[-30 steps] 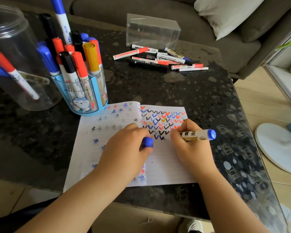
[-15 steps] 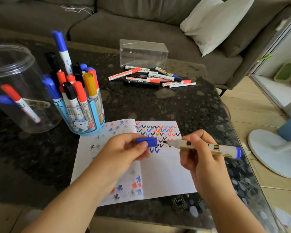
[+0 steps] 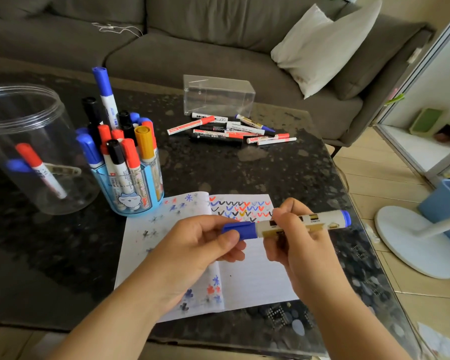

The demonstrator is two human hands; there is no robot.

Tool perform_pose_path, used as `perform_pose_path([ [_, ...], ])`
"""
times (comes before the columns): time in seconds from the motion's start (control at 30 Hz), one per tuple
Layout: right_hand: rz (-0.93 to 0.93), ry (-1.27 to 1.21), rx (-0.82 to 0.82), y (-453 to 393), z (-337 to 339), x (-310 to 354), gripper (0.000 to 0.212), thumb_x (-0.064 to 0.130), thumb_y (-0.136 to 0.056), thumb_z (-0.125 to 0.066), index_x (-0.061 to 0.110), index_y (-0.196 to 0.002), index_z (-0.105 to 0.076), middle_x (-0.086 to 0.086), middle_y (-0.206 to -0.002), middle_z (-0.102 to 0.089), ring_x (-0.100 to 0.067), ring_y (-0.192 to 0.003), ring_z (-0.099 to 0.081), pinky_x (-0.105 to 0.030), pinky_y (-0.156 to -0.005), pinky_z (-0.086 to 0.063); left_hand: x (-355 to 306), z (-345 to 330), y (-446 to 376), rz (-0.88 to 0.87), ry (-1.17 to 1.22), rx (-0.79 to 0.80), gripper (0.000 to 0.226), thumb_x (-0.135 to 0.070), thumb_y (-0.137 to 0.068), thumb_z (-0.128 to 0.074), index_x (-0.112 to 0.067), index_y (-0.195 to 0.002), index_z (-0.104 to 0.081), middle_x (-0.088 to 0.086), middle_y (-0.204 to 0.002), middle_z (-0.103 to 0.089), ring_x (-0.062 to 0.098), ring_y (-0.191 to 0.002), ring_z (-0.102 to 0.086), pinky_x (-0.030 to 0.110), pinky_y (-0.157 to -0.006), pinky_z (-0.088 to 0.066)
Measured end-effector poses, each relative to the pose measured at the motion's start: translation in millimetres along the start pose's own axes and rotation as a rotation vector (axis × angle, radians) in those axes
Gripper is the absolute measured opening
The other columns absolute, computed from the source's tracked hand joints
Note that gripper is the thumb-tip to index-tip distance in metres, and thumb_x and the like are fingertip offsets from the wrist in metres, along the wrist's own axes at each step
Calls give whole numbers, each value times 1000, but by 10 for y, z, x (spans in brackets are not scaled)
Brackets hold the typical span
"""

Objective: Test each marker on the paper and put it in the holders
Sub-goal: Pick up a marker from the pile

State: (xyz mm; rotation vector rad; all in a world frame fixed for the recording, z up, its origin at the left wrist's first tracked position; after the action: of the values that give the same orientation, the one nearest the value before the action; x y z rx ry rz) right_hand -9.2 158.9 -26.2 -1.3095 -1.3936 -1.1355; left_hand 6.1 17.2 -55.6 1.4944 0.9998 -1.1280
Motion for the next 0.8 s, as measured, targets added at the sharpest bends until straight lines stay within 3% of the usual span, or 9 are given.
perform_pose_path([
  [0.1, 26, 53, -8, -29, -23, 32, 36, 8, -90, -57, 13, -58, -41, -1, -46, -37, -8, -38, -32, -17, -40, -28, -111, 56, 19, -80, -211, -19, 16, -23, -88, -57, -25, -101, -66, -8, -81, -72, 9, -79, -69, 29, -81, -53],
  [0.17, 49, 99, -14, -45, -38, 74, 35, 12, -85, -61, 15, -55, -44, 3, -43, -36, -7, -38, -29, -18, -41, -26, -189, 70, 52, -145, -366, -10, 17, -33, -88, -52, -29, -101, -64, -17, -80, -70, 2, -78, -67, 24, -80, -52],
  [0.27, 27, 69, -16, -51, -92, 75, 40, 23, -78, -71, 20, -51, -41, 2, -44, -33, -8, -40, -24, -23, -43, -20, -282, 55, 126, -191, -459, -3, 37, -55, -74, -43, -33, -99, -60, -24, -78, -64, -3, -76, -62, 15, -70, -49],
  [0.33, 32, -2, -22, -47, -131, 66, 38, 19, -78, -62, 21, -51, -37, 3, -43, -28, -10, -41, -20, -27, -45, -17, -344, 73, 168, -229, -465, -24, 43, -58, -69, -41, -34, -98, -61, -24, -75, -64, -3, -74, -61, 11, -66, -47],
  [0.47, 30, -79, -36, -27, -241, 20, 38, 11, -83, -54, 20, -53, -33, 4, -42, -27, -11, -43, -22, -31, -49, -18, -412, 157, 197, -267, -420, -65, 42, -56, -68, -44, -31, -94, -64, -22, -71, -64, -1, -72, -62, 10, -61, -46],
  [0.57, -22, -93, -47, 0, -316, -45, 40, 13, -84, -54, 22, -51, -35, 6, -42, -31, -9, -43, -26, -26, -48, -24, -415, 174, 234, -265, -427, -79, 41, -56, -68, -44, -31, -94, -64, -22, -70, -63, -1, -71, -61, 11, -61, -45],
  [0.7, -111, -125, -55, -5, -329, -128, 40, 12, -92, -54, 20, -56, -36, 0, -49, -23, -14, -50, -16, -30, -51, -18, -426, 202, 260, -268, -465, -117, 32, -52, -75, -46, -33, -93, -64, -23, -75, -63, -2, -75, -61, 9, -62, -45],
  [0.8, -239, -147, -13, 25, -348, -257, 31, 34, -81, -59, 15, -63, -44, -3, -52, -27, -10, -47, -21, -23, -46, -24, -422, 333, 238, -269, -496, -210, 12, -37, -84, -60, -31, -92, -67, -20, -73, -64, -1, -74, -61, 11, -63, -45],
])
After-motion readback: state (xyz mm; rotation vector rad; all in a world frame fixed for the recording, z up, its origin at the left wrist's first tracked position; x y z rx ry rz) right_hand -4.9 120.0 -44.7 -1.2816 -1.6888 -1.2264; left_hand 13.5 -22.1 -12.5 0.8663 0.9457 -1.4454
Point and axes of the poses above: each hand's wrist, its own y-axis away from the middle knuckle, its own z-axis out of the back of the hand, x = y × z, the point moved 9 cm from there along -y, towards the middle knuckle
